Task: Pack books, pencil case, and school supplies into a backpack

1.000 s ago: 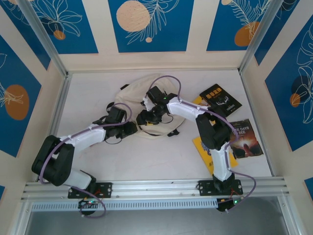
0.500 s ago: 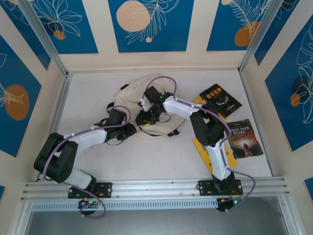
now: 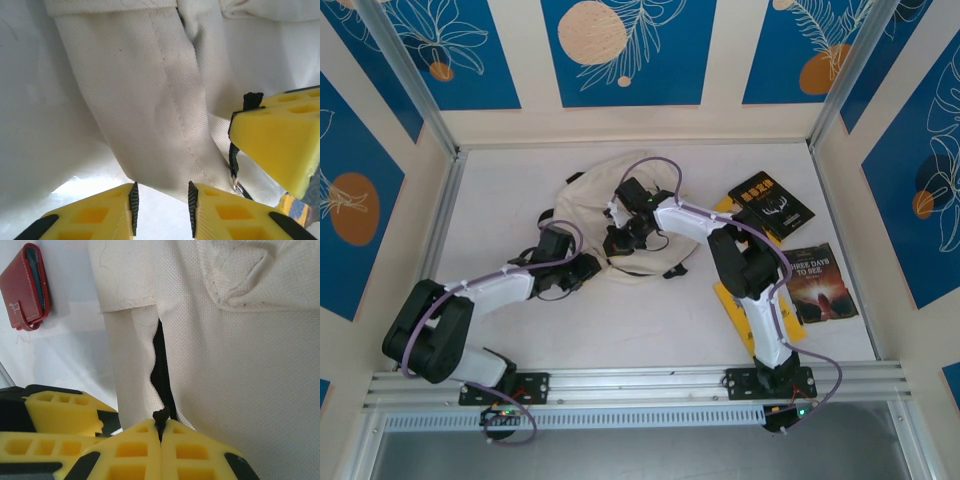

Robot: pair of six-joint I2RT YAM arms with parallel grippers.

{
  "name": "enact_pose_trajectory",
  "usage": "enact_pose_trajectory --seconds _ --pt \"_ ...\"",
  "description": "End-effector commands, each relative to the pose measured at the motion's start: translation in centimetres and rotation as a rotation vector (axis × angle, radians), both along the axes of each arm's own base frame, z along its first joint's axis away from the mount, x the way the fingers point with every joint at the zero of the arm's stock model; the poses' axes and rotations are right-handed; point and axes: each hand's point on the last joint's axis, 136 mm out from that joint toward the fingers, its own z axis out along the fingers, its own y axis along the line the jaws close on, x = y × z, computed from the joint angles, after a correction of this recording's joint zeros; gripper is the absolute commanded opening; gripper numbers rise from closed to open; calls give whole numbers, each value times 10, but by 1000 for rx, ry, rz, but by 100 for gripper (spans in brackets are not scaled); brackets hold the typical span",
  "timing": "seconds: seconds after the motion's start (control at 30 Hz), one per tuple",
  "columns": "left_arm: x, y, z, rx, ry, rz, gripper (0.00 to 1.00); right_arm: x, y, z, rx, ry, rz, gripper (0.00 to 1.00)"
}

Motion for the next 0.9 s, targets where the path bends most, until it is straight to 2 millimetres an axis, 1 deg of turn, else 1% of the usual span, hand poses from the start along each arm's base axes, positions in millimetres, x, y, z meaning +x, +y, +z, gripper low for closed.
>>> enact_pose_trajectory --seconds 0.0,0.23,0.43,0.5,0.6,0.67,0.8,0.87 --pt "4 -11 9 -95 -5 9 35 7 3 24 65 -26 -28 2" --pt "11 -17 3 -126 15 29 33 5 2 22 62 -10 -35 2" --pt "9 -13 -10 -99 54 56 31 5 1 20 59 -5 -41 1" --pt "10 -12 -12 -88 59 60 26 5 0 18 55 -5 -45 1" --pt "11 -9 -17 -69 70 69 9 6 -2 16 42 -5 -54 0" --pt "9 -6 -22 -48 84 74 0 7 -4 13 25 -9 -68 0" --pt "2 3 -32 8 111 77 0 16 -13 9 -19 -27 -123 0" --pt "-2 7 -35 28 123 77 0 24 -20 7 -38 -39 -169 0"
